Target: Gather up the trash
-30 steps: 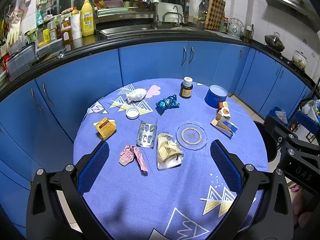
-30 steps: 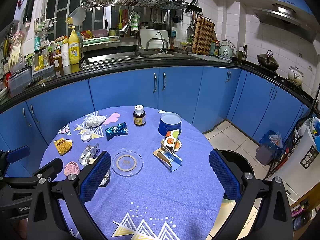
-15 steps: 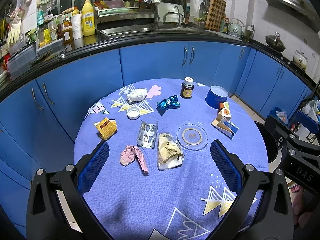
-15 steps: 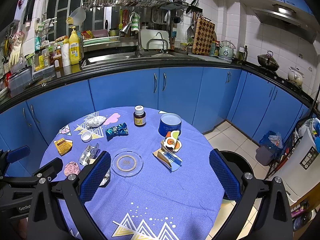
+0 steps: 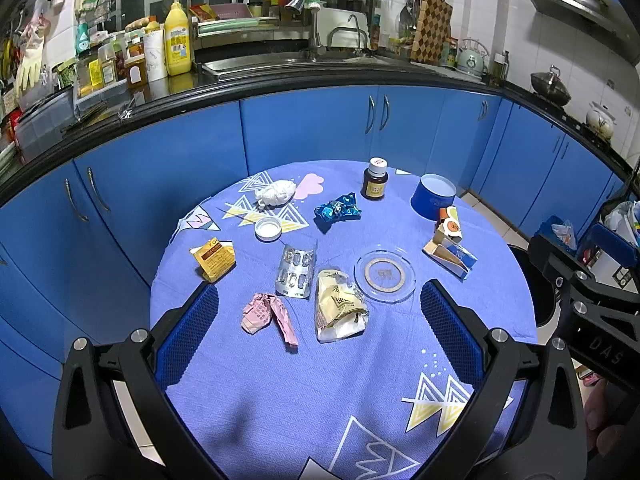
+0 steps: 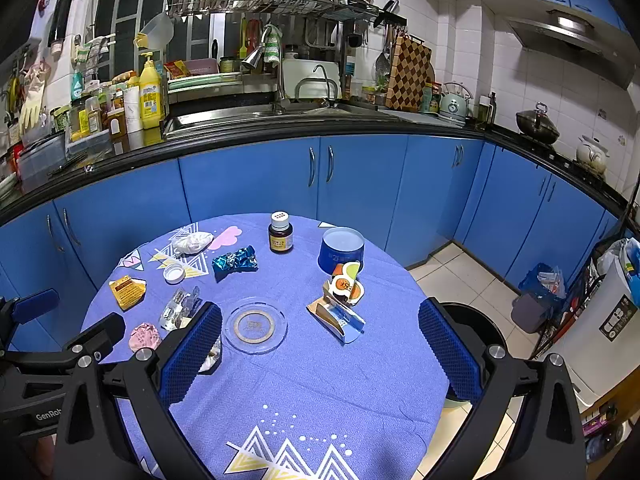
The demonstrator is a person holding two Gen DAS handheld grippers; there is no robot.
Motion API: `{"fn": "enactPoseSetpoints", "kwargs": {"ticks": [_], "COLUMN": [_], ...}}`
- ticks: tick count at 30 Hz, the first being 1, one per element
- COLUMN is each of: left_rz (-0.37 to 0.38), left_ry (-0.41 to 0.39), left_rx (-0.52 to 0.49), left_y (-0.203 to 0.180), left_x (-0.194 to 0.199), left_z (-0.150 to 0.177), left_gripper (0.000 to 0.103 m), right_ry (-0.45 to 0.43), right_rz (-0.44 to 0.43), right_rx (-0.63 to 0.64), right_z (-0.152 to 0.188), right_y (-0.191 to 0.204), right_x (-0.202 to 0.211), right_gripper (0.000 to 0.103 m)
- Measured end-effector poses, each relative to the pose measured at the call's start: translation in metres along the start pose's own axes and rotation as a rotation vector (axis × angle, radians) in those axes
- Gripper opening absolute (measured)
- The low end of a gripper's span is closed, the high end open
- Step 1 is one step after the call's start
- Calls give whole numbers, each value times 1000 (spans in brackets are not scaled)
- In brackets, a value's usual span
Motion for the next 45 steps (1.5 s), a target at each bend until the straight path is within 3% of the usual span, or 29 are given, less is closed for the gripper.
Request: {"fn": "enactPoseSetpoints", "kwargs": {"ticks": [45], "left_rz": [0], "left_ry": [4], "left_rx": [2], "left_y": [1], "left_x": [1], "left_z": [-1], "left_gripper": [99], "right_ry": [3], "right_rz": [-2], "right_rx": [1], "right_z": [1], "right_y": [6], "right_x": [-1], "right_gripper": [96]}}
Point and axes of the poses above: each gripper's, at about its wrist camera, not at the fingertips, and x roughly against the way its jaws point, y to its left, z to its underside, the point moved 6 cm from there along -x, roughly the way its jaws point, and after that the axes turned 1 degree about y, right-handed, at the moved point
